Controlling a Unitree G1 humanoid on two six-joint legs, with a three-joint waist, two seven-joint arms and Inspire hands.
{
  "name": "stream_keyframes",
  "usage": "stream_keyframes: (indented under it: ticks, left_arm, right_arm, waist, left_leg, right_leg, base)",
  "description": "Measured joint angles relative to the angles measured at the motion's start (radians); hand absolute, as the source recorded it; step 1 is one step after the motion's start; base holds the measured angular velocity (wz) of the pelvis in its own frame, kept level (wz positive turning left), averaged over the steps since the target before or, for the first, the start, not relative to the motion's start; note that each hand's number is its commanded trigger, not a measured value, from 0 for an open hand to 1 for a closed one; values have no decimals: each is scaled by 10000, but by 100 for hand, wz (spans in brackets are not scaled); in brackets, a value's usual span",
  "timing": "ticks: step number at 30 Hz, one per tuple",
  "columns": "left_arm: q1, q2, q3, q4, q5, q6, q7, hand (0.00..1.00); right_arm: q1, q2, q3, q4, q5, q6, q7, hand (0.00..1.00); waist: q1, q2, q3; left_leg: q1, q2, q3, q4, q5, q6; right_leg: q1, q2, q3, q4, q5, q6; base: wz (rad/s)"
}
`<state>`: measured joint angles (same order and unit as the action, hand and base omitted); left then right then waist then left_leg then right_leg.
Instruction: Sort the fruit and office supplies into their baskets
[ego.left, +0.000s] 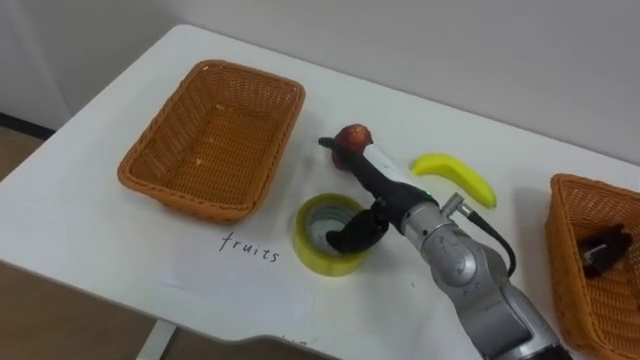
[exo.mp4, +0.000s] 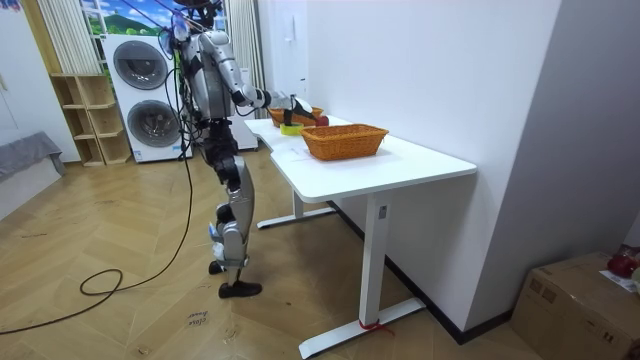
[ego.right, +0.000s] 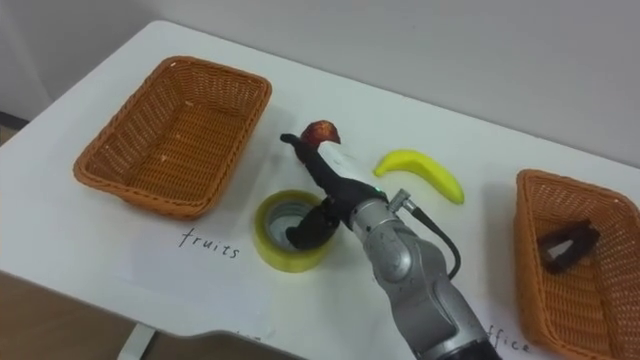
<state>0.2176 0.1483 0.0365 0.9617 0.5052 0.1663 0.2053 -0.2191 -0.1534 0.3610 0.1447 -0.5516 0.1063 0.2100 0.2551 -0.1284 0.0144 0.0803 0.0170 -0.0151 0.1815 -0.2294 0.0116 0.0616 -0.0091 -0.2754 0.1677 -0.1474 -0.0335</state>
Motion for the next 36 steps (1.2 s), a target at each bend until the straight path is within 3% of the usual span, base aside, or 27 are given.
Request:
stream_keyframes:
  ticks: [11,20,26,33,34,35,36]
  left_arm:
    - [-50,5,-7,5,3,-4,-33,0]
    - [-26,17,125,4,9,-3,-225,0]
    - [9,156,213,5,6,20,-235,0]
    - [-42,241,226,3,3,29,-239,0]
    - [-56,241,226,3,3,30,-239,0]
    - [-63,241,225,3,3,30,-239,0]
    - [-74,241,225,3,3,30,-239,0]
  right_arm:
    - [-118,-182,-70,296,1,45,426,0]
    - [-113,-181,-229,327,-9,238,1049,0]
    - [-107,-201,-298,271,2,472,1698,0]
    - [-108,-258,-326,268,32,491,2219,0]
    - [-108,-281,-327,268,32,494,2285,64]
    - [-107,-299,-325,269,32,497,2305,76]
    - [-106,-329,-322,268,32,516,2342,100]
  waist:
    - [-4,-35,-17]
    - [1,-150,-79]
    - [5,-200,-74]
    - [-1,-217,-86]
    - [-7,-221,-89]
    - [-7,-221,-90]
    - [-5,-222,-91]
  left_leg:
    - [171,12,16,-136,-1,0]
    - [234,12,42,-93,0,0]
    - [333,14,41,-164,-3,1]
    - [350,14,41,-146,-1,0]
    - [350,14,41,-143,-1,0]
    - [350,14,40,-142,-1,0]
    - [349,14,38,-142,-1,0]
  right_leg:
    - [110,9,-51,6,0,0]
    - [160,10,-25,-3,0,0]
    - [246,10,-33,-1,-1,1]
    - [265,13,-24,-2,-1,1]
    - [268,13,-24,-3,-1,1]
    - [271,12,-24,-3,-1,1]
    - [272,12,-25,-2,-1,1]
  base:
    - [-1]
    - [0]
    - [0]
    - [0]
    - [0]
    - [0]
    - [0]
